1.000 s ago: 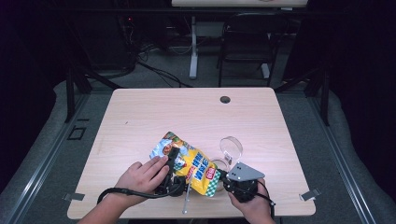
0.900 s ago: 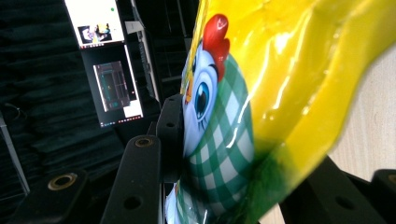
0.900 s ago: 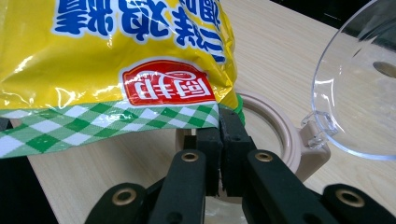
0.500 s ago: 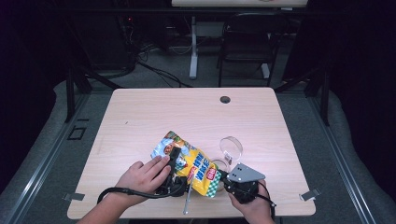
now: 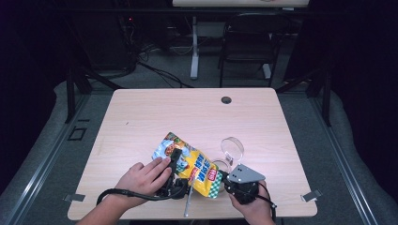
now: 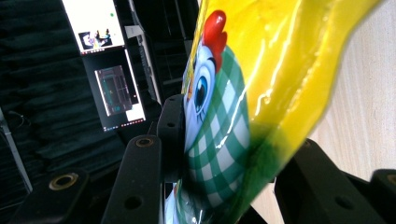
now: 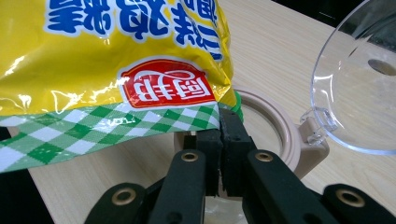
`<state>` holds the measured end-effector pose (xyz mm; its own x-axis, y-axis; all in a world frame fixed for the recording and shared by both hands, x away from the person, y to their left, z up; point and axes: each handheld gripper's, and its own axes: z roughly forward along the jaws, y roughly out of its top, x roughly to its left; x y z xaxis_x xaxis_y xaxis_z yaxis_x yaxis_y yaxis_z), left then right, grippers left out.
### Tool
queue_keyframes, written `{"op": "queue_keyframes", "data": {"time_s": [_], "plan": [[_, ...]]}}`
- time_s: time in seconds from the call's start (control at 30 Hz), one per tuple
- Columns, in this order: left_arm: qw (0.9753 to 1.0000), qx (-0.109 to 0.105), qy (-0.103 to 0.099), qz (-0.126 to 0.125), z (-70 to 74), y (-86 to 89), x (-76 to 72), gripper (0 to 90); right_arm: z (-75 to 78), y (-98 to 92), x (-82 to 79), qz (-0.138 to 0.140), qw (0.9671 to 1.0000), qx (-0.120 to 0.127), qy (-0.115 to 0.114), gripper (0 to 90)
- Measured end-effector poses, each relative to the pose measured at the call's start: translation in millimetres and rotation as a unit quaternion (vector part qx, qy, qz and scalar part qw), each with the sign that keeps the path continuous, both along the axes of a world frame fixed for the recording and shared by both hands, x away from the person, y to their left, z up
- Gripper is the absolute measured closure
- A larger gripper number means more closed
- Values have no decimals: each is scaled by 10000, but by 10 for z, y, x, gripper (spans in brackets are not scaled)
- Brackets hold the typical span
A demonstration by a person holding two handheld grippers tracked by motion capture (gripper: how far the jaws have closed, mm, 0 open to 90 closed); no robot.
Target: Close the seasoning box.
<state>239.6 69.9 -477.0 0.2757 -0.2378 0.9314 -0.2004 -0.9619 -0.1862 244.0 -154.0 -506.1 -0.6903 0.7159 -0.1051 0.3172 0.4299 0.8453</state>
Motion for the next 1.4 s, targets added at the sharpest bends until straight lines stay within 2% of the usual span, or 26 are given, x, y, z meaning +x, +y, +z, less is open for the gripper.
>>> {"op": "queue_keyframes", "data": {"time_s": [0.33,0.47,0.67,0.8,1.07,1.2,1.27,1.37,1.4], "plan": [[10000,87,27,-18,3,-50,28,640,-23,-24,17,-32,10000,7,14,882],[9999,172,-8,-19,22,-73,22,641,-30,-42,26,-55,9999,75,48,882],[9995,315,-33,-12,40,-84,14,653,-43,-22,26,-23,10000,25,59,883],[9996,281,-1,-27,45,-80,16,663,-46,-11,24,-17,10000,25,49,883],[9992,384,-30,-73,89,-105,1,668,-48,-28,27,-34,10000,43,53,883],[9995,305,5,-86,97,-110,-1,669,-43,-31,24,-49,10000,41,49,883],[9993,373,-33,-71,111,-113,-8,669,-39,-34,24,-34,10000,56,56,883],[9992,386,-46,-82,120,-113,-11,669,-34,-32,21,-36,9999,75,60,883],[9994,332,-27,-100,119,-109,-9,669,-32,-31,19,-35,9999,84,55,883]]}}
